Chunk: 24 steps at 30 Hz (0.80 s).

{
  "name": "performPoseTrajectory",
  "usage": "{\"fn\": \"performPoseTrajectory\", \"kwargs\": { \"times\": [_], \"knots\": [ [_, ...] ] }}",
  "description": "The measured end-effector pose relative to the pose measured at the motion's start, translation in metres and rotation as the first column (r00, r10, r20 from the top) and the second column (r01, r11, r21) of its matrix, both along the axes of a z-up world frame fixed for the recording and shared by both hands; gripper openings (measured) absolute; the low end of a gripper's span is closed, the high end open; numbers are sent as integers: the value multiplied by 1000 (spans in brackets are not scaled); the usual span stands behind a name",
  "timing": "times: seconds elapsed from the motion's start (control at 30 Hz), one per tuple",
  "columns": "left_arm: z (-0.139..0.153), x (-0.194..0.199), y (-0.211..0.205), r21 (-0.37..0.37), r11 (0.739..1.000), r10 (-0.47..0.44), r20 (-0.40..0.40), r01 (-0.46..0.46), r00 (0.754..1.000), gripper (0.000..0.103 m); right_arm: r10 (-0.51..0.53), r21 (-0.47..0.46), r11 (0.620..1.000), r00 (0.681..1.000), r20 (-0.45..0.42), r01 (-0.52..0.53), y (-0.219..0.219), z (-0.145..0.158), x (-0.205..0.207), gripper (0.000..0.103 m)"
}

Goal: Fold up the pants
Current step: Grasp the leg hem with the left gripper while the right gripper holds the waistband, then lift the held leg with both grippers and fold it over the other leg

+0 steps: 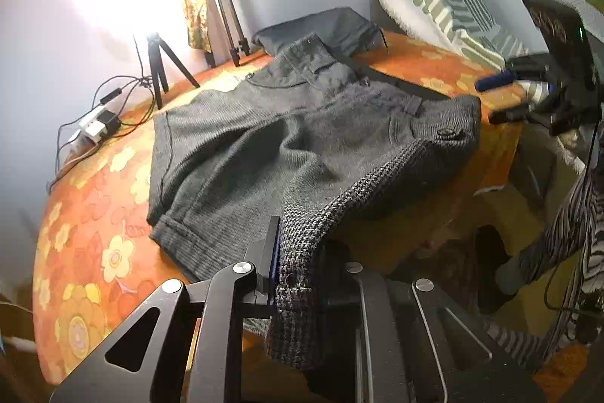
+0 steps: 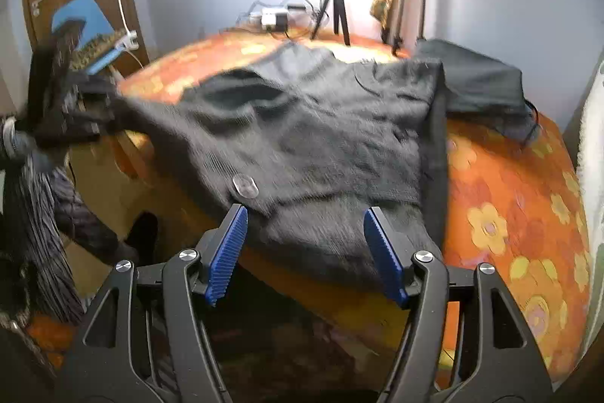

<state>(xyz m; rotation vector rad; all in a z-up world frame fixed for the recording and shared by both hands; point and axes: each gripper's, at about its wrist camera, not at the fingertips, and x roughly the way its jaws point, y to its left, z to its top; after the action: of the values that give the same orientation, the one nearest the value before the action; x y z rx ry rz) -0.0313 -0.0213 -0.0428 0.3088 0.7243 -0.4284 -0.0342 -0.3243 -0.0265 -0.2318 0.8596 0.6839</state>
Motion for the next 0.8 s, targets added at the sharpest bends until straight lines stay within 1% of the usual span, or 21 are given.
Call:
{"fn": "performPoseTrajectory", "kwargs": {
  "times": [0.03,0.13,0.2,0.27,0.37,0.47,0.53,0.57,0.6,0.63,0.7,0.77,0.8],
  "knots": [
    [1,2,0,-4,1000,3,1,-3,1000,14,9,-27,1000,1000,6,-9,-2,-3,-1,67],
    [3,10,5,-39,999,16,-10,-16,1000,14,56,-168,985,997,62,-44,-1,-14,-1,67],
    [2,13,7,-53,998,22,-23,-23,1000,14,82,-216,974,993,87,-62,1,-19,2,67],
    [0,14,6,-48,999,24,-22,-25,999,14,117,-259,962,988,101,-88,9,-25,7,67],
    [1,12,5,-45,999,23,-18,-23,1000,14,193,-339,930,973,129,-139,22,-36,10,67],
    [2,9,5,-49,999,21,-20,-22,1000,14,203,-369,917,974,105,-151,23,-43,20,66],
    [4,9,7,-54,998,19,-19,-20,1000,14,185,-368,920,978,98,-137,19,-41,26,39],
    [5,9,7,-56,998,17,-18,-18,1000,14,163,-349,929,982,91,-122,16,-37,29,35],
    [7,10,8,-59,998,19,-14,-20,1000,14,137,-321,942,986,96,-100,14,-31,32,26],
    [9,10,9,-63,998,20,-11,-20,1000,13,123,-306,948,987,104,-86,13,-27,33,25],
    [16,15,12,-73,997,25,0,-25,1000,13,70,-279,960,985,160,-23,14,-11,35,21],
    [24,21,16,-76,997,33,14,-32,999,13,27,-249,968,977,212,27,17,4,37,20],
    [31,28,19,-81,996,35,22,-33,999,13,11,-235,971,975,223,43,18,9,40,20]
  ]
}}
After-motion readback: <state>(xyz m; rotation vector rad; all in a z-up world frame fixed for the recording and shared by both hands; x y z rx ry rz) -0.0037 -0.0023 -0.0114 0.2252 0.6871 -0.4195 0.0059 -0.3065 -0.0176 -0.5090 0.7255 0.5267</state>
